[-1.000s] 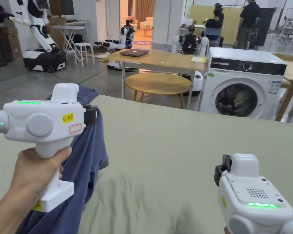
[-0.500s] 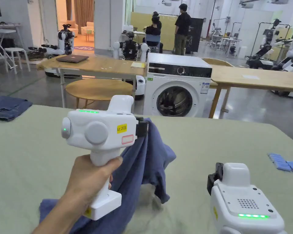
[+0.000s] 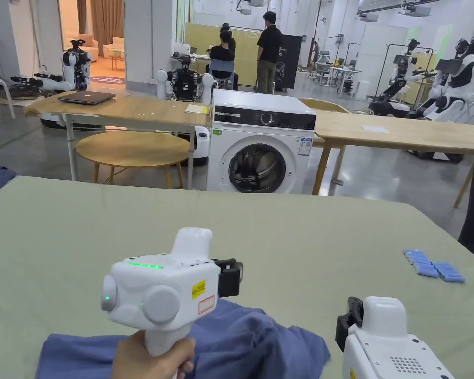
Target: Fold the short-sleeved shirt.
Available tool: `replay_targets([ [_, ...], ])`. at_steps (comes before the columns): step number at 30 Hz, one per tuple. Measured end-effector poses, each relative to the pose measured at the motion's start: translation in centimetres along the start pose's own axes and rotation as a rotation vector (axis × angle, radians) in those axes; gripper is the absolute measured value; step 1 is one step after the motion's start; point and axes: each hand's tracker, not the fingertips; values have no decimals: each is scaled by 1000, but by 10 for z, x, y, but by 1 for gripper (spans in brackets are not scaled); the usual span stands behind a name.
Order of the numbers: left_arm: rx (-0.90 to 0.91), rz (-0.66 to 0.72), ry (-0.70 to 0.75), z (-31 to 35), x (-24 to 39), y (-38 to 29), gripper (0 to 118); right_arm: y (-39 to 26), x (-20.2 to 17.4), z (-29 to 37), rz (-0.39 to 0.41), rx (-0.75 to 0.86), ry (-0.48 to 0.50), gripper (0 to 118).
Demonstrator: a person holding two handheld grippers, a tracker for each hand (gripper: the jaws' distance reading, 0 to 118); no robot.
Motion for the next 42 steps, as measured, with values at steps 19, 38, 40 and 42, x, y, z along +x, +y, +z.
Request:
replay_targets([
  [19, -114, 141, 400, 81, -162, -48, 0, 13, -86, -9, -30, 14, 181, 1],
  [38, -585, 263, 467, -39, -266, -83, 23, -15, -49, -31, 22, -105, 117, 1],
  [40, -567, 192, 431, -39, -258, -85, 0, -16, -39, -37, 9, -121, 102, 1],
  [42, -567, 187, 427, -39, -251, -89, 0, -14, -28, -46, -7, -149, 87, 1],
])
